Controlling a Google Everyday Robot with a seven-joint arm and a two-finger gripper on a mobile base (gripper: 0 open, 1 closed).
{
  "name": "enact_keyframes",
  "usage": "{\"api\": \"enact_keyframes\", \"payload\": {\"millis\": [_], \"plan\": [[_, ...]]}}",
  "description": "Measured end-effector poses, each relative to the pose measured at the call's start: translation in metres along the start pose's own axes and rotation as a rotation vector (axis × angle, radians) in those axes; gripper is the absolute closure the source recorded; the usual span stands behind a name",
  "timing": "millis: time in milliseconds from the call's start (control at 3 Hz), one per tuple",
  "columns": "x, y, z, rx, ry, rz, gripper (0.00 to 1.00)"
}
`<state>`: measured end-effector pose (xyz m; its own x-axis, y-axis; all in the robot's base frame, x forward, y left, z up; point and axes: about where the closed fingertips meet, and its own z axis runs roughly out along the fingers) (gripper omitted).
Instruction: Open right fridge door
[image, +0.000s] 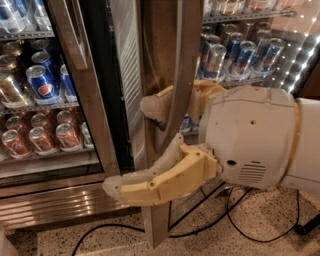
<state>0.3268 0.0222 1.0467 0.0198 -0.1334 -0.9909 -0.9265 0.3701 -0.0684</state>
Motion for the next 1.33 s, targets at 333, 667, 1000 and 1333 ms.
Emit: {"api": "enact_keyframes", "payload": {"millis": [333, 667, 1000, 1333], "plan": [[-0.0001, 0.0000, 0.0001, 0.000, 0.000, -0.001, 0.00], [0.0002, 0.0006, 0.0023, -0.002, 0.006, -0.018, 0.00], [0.0021, 0.0003, -0.0007, 0.011, 0.022, -0.031, 0.00], [0.0039, 0.0010, -0.0036, 0.027, 0.034, -0.040, 0.00]]}}
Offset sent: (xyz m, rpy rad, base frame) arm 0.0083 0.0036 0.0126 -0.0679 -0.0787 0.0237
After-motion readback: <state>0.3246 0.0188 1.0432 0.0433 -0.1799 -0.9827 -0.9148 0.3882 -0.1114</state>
